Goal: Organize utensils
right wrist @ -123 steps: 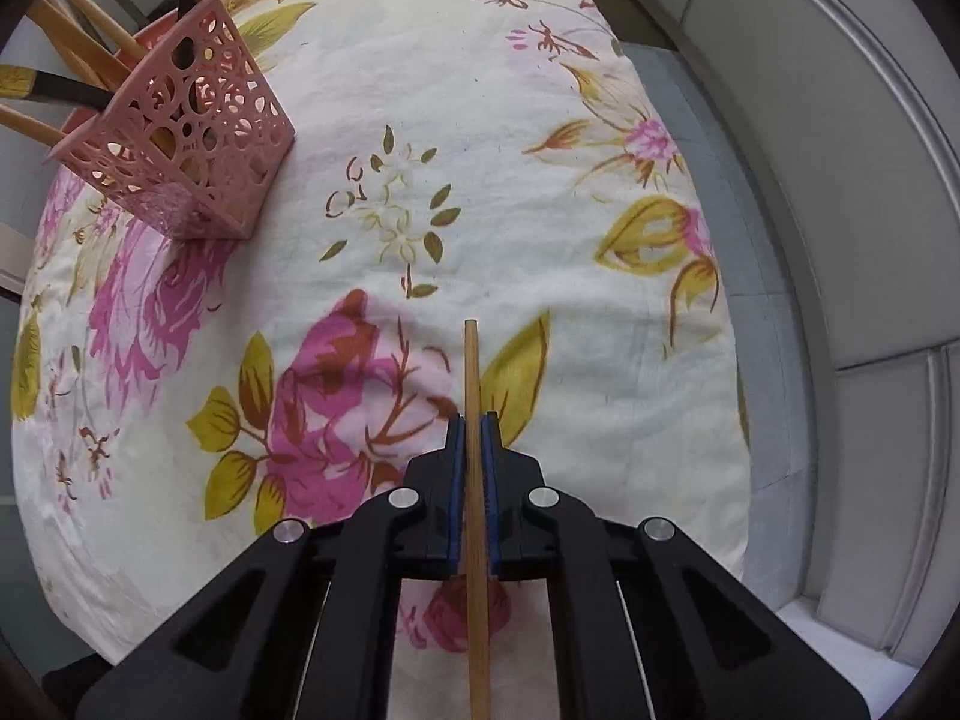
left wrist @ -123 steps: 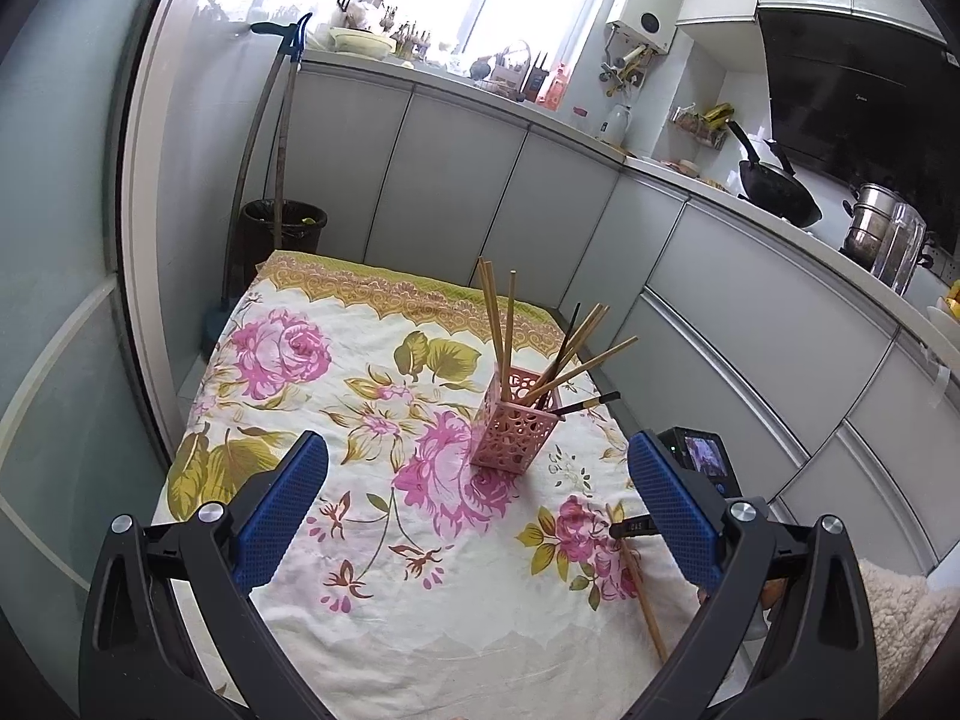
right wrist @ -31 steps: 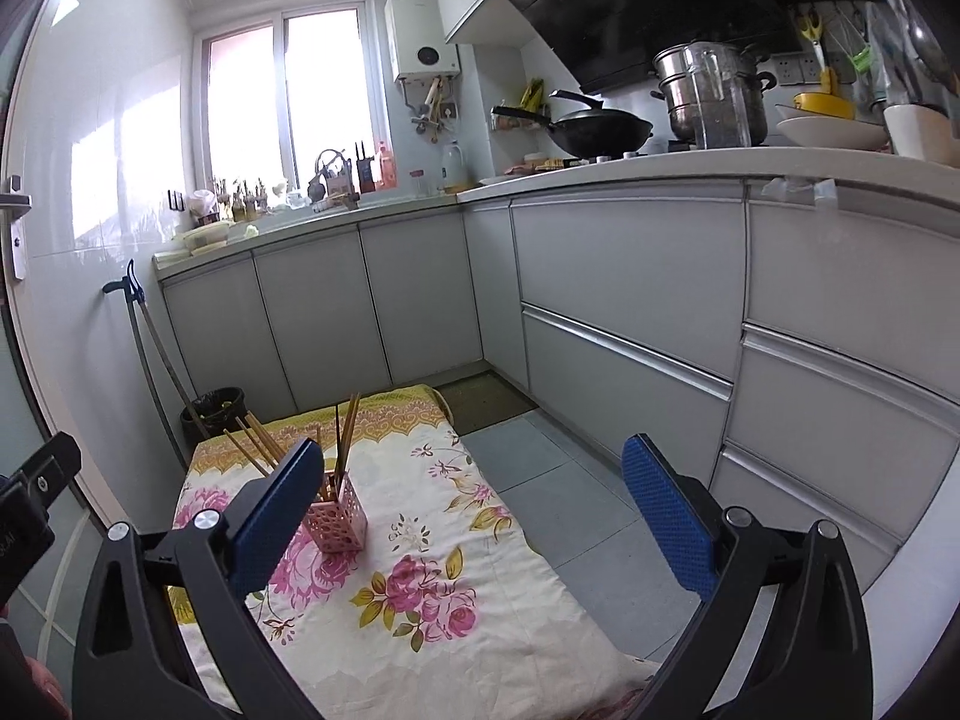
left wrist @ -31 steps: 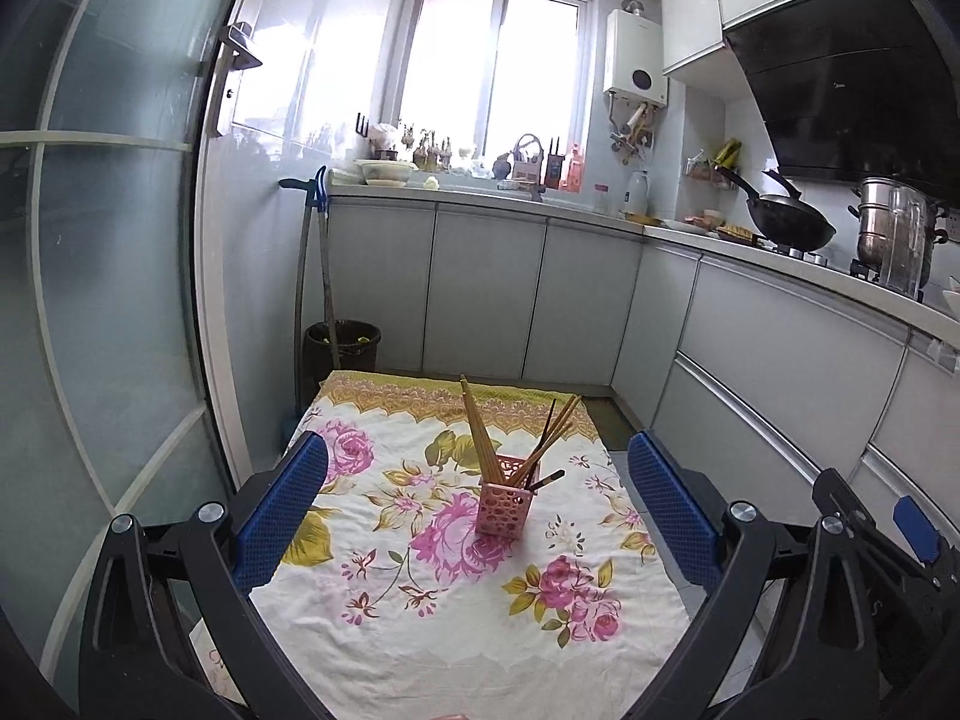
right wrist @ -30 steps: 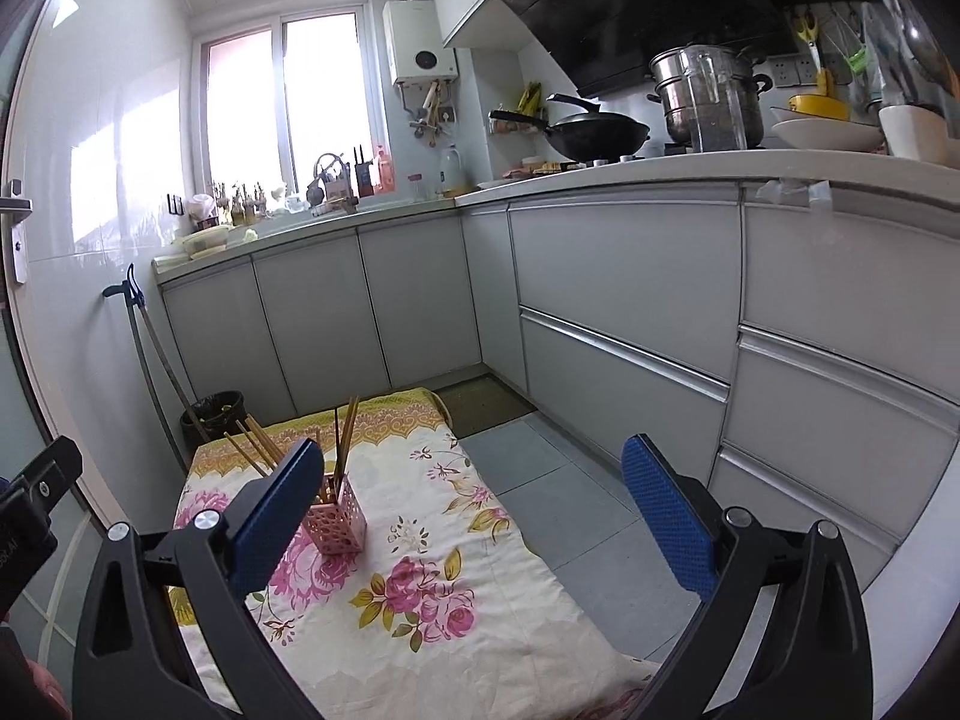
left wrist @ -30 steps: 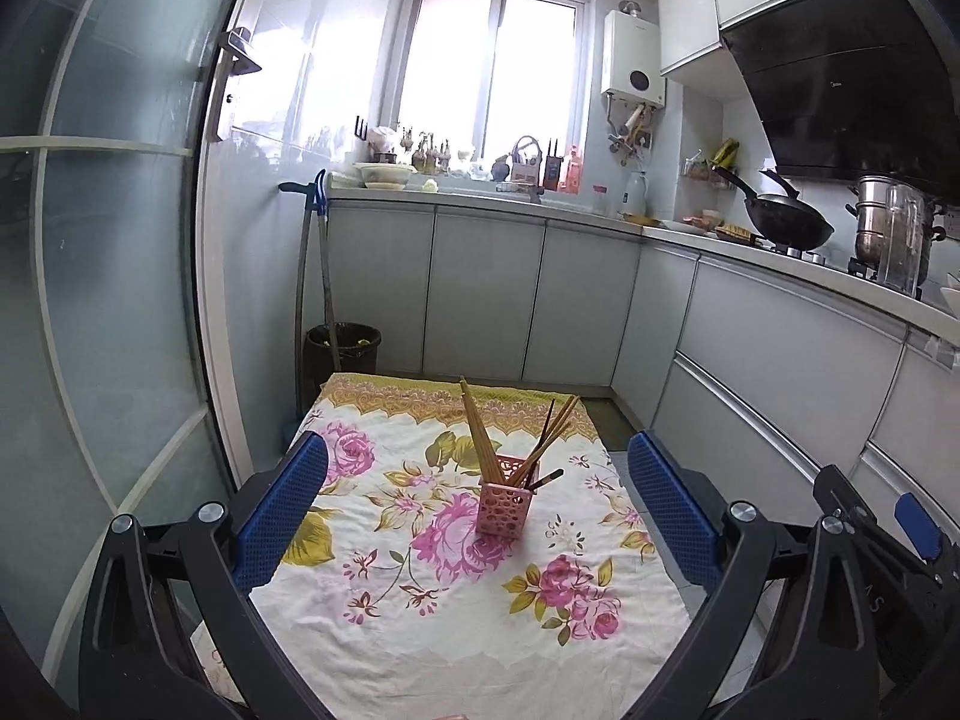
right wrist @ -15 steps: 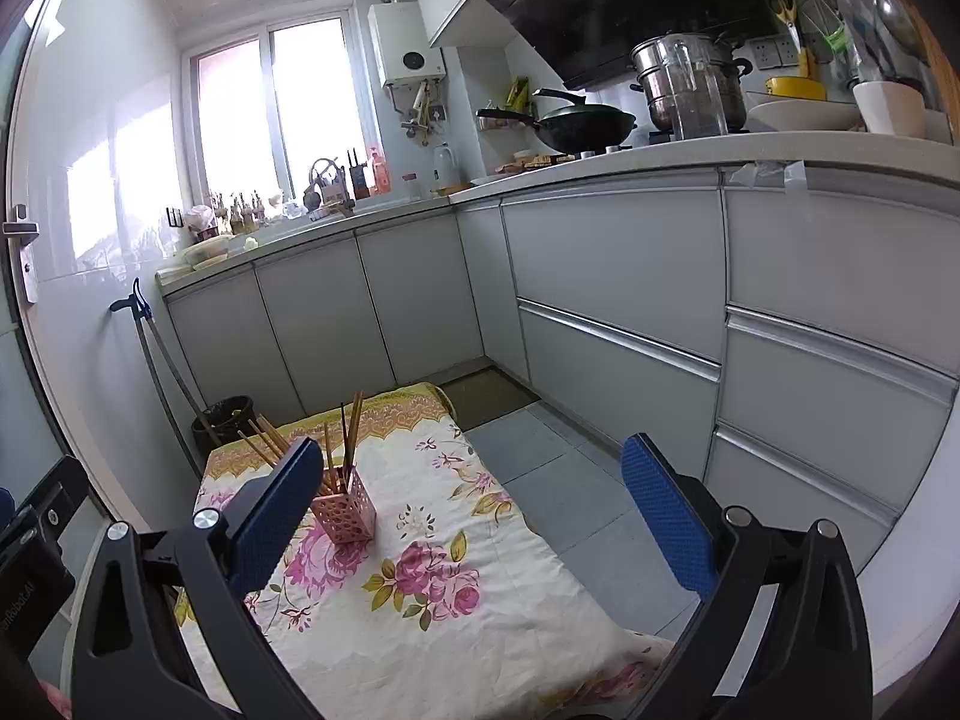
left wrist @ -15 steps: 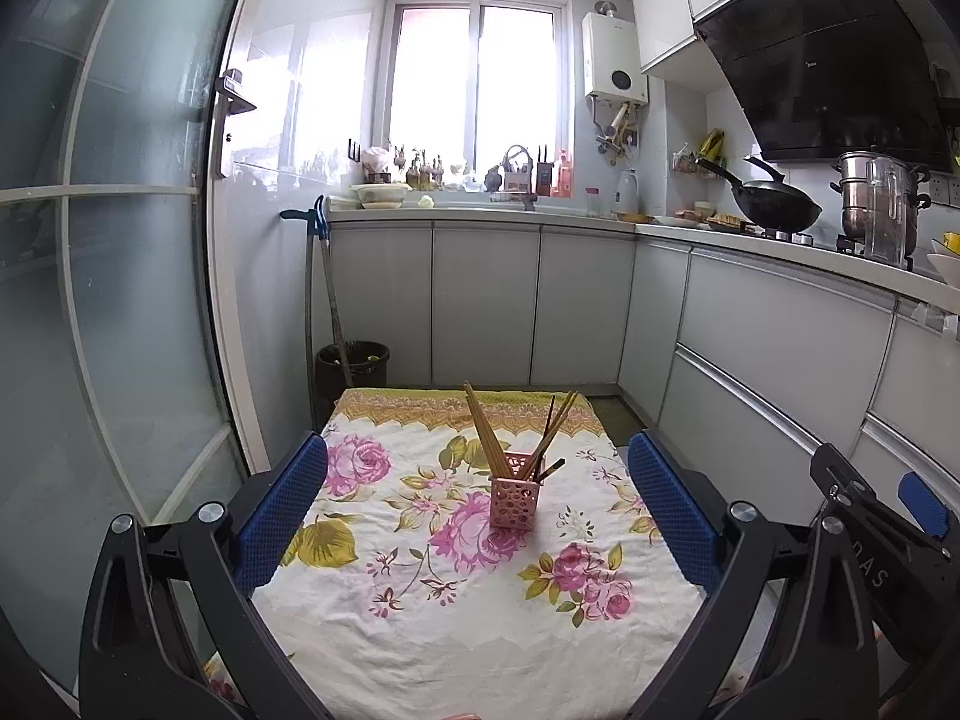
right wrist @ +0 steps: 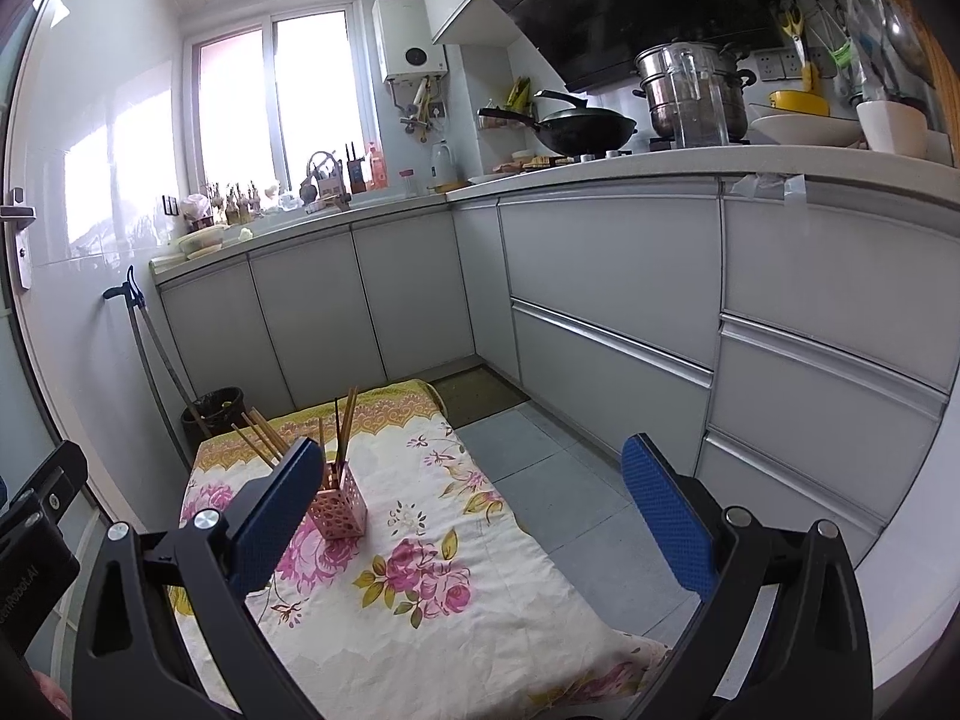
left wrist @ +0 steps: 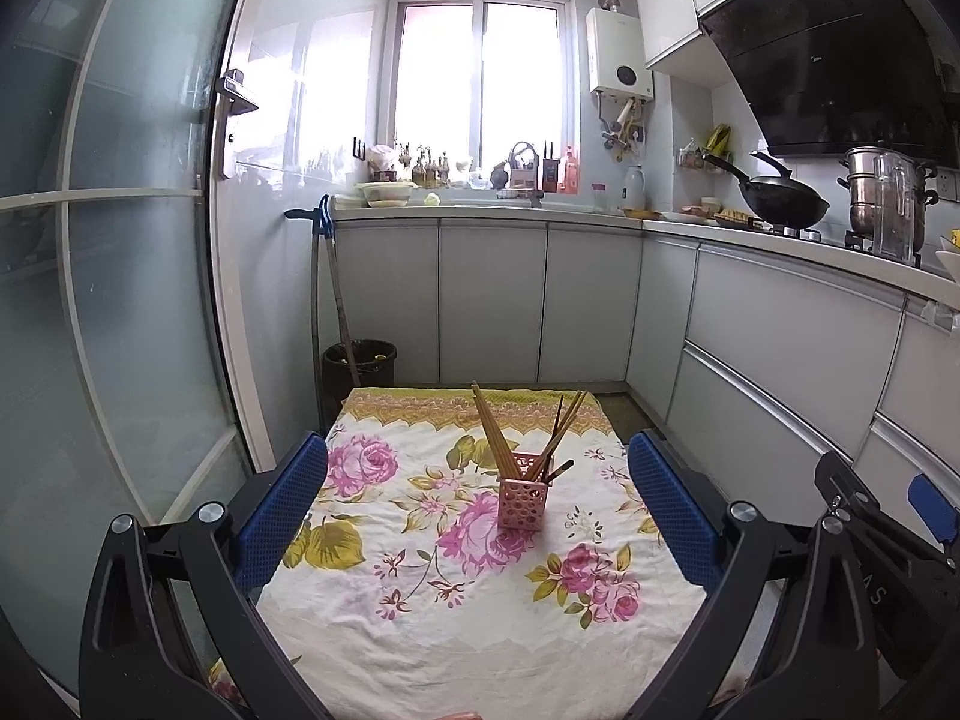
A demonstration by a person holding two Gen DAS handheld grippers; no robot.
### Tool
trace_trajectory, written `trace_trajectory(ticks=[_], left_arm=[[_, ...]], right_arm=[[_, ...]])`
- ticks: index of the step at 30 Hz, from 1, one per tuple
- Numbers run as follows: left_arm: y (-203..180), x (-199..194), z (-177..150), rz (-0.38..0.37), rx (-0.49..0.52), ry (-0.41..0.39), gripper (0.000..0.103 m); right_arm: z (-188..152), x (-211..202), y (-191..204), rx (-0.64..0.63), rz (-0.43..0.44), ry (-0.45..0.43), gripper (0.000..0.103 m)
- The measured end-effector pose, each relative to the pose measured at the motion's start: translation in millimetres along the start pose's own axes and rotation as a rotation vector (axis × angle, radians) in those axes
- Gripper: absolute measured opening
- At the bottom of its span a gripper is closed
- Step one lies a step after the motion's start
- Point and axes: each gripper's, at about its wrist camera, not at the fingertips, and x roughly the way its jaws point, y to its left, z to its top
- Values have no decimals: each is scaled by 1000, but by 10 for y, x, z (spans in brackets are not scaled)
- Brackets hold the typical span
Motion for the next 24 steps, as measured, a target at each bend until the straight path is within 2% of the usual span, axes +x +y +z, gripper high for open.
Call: trace_trajectory(ticks=[4, 8, 24], left_arm=[[-46, 28, 0, 29, 26, -1, 96], [-49, 83, 3, 24, 10, 19, 96], [-27, 192, 0, 42, -17, 47, 96]], right_arm=[[-13, 36, 23, 0, 8, 7, 97], [-9, 42, 14, 10, 10, 4, 97], [11, -6, -44, 52, -33, -73, 97]])
